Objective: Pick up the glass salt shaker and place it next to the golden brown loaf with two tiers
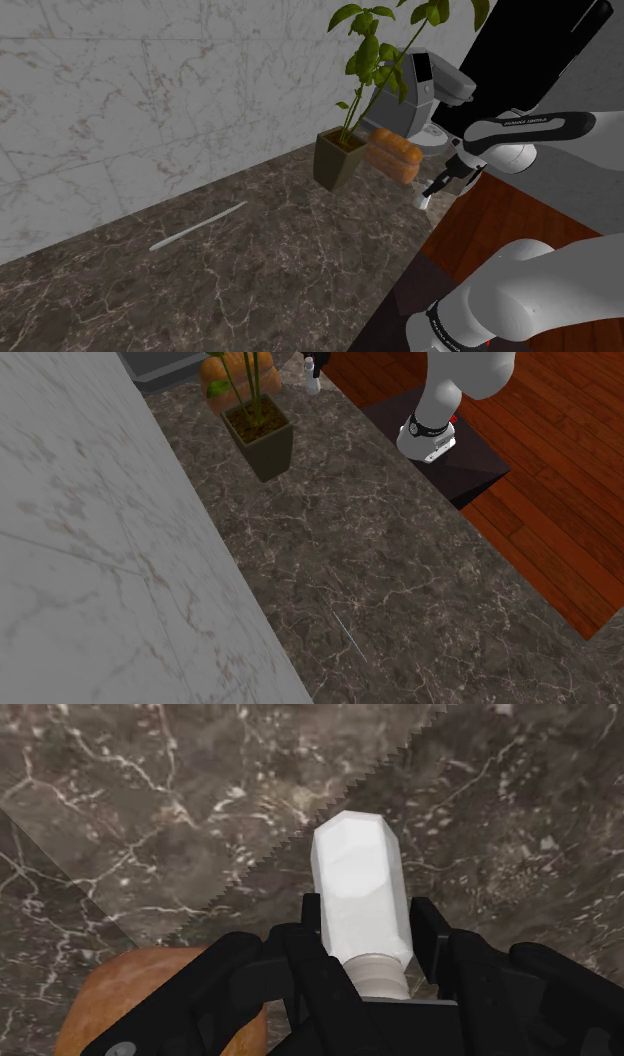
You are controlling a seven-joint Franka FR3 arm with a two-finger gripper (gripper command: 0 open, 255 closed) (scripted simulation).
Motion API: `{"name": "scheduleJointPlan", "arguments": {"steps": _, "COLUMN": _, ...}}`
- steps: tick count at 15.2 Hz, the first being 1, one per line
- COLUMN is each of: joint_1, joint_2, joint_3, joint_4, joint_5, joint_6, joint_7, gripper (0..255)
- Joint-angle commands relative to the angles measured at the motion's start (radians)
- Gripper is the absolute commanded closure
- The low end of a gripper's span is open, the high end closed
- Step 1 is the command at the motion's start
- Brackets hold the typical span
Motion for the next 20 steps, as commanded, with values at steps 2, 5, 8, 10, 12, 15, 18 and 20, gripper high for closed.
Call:
{"name": "scheduleJointPlan", "arguments": {"steps": 2, "joint_1": 0.001, "joint_2": 0.001, "joint_3": -0.001, "joint_4": 0.000, "joint_5": 0.001, "joint_6": 0.001, "joint_7": -0.001, "gripper": 255}}
{"name": "scheduleJointPlan", "arguments": {"steps": 5, "joint_1": 0.001, "joint_2": 0.001, "joint_3": -0.001, "joint_4": 0.000, "joint_5": 0.001, "joint_6": 0.001, "joint_7": -0.001, "gripper": 255}}
{"name": "scheduleJointPlan", "arguments": {"steps": 8, "joint_1": 0.001, "joint_2": 0.001, "joint_3": -0.001, "joint_4": 0.000, "joint_5": 0.001, "joint_6": 0.001, "joint_7": -0.001, "gripper": 0}}
{"name": "scheduleJointPlan", "arguments": {"steps": 10, "joint_1": 0.001, "joint_2": 0.001, "joint_3": -0.001, "joint_4": 0.000, "joint_5": 0.001, "joint_6": 0.001, "joint_7": -0.001, "gripper": 0}}
{"name": "scheduleJointPlan", "arguments": {"steps": 12, "joint_1": -0.020, "joint_2": -0.026, "joint_3": 0.018, "joint_4": 0.015, "joint_5": -0.017, "joint_6": -0.039, "joint_7": 0.013, "gripper": 0}}
{"name": "scheduleJointPlan", "arguments": {"steps": 15, "joint_1": -0.065, "joint_2": -0.091, "joint_3": 0.063, "joint_4": 0.066, "joint_5": -0.048, "joint_6": -0.151, "joint_7": 0.040, "gripper": 0}}
{"name": "scheduleJointPlan", "arguments": {"steps": 18, "joint_1": -0.065, "joint_2": -0.091, "joint_3": 0.063, "joint_4": 0.066, "joint_5": -0.048, "joint_6": -0.151, "joint_7": 0.040, "gripper": 0}}
{"name": "scheduleJointPlan", "arguments": {"steps": 20, "joint_1": -0.065, "joint_2": -0.091, "joint_3": 0.063, "joint_4": 0.066, "joint_5": -0.048, "joint_6": -0.151, "joint_7": 0.040, "gripper": 0}}
